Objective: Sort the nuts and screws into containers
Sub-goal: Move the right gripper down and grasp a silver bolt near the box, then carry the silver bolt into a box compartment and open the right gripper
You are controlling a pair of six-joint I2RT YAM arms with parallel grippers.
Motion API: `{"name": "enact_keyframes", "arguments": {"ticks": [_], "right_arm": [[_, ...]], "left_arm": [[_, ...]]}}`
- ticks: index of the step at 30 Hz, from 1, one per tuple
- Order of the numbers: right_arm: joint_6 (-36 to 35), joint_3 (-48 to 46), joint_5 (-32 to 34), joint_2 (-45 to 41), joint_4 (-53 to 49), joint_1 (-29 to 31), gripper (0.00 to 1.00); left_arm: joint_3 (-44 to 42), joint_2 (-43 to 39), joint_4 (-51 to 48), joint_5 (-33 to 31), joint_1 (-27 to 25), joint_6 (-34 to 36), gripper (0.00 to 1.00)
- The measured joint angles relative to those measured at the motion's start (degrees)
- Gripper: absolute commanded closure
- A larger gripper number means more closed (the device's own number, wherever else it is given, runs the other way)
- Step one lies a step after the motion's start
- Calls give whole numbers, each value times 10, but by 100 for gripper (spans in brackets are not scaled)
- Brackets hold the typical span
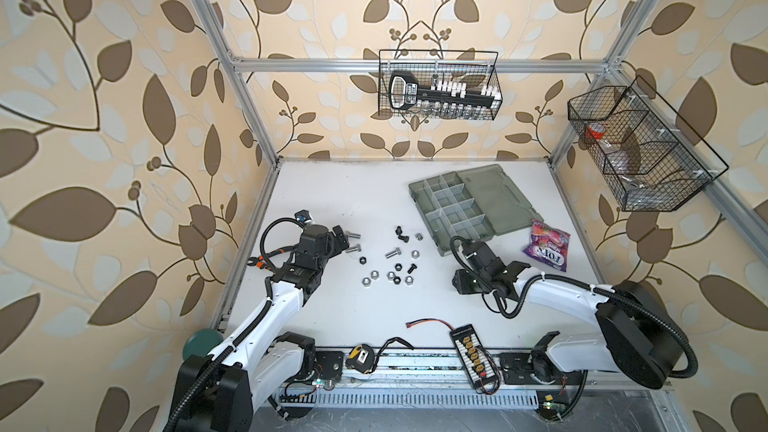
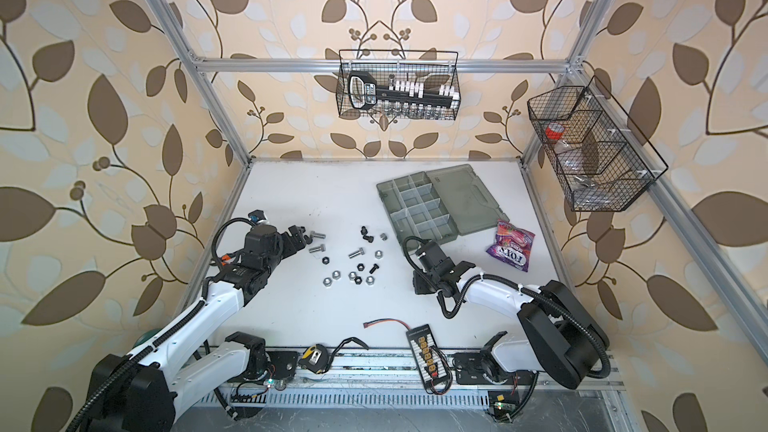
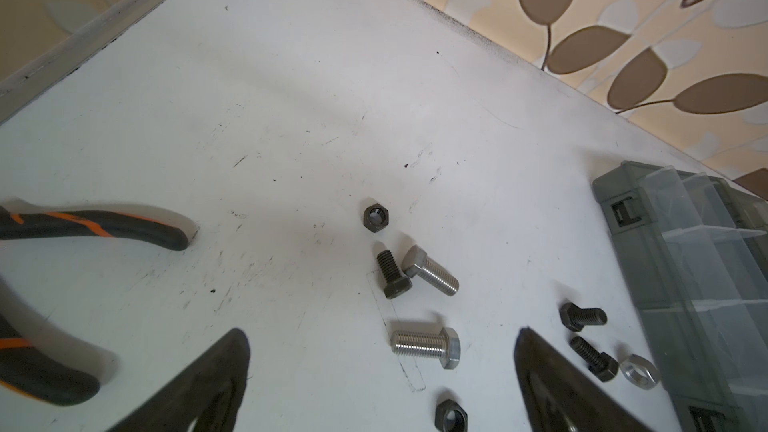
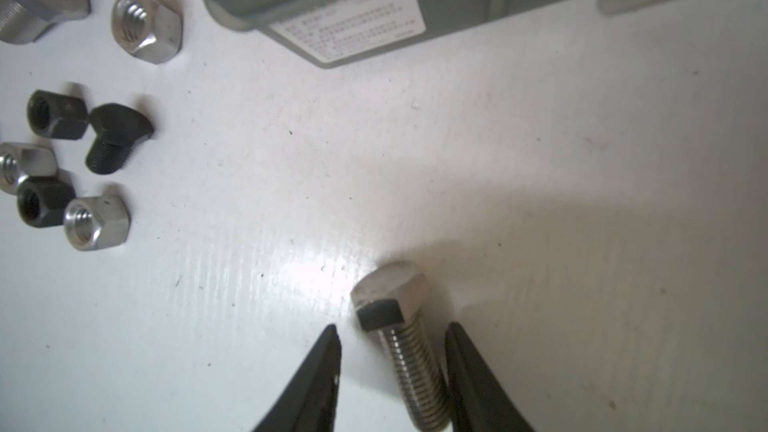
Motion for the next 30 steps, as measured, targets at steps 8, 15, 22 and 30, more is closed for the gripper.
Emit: {"name": "enact_keyframes", "arguments": {"ticks": [8, 15, 22, 30], "right_arm": [[3, 30, 19, 38, -1, 9, 73], [12, 53, 56, 59, -20, 33, 73], [31, 58, 96, 64, -36, 68, 75], [46, 59, 116, 66, -42, 80, 91]], "left_arm": [[7, 2, -11, -2, 0, 0, 1], [9, 2, -12, -2, 0, 1, 1], [9, 0, -12, -2, 0, 2, 1], [9, -2, -12, -2, 0, 2, 1]]}}
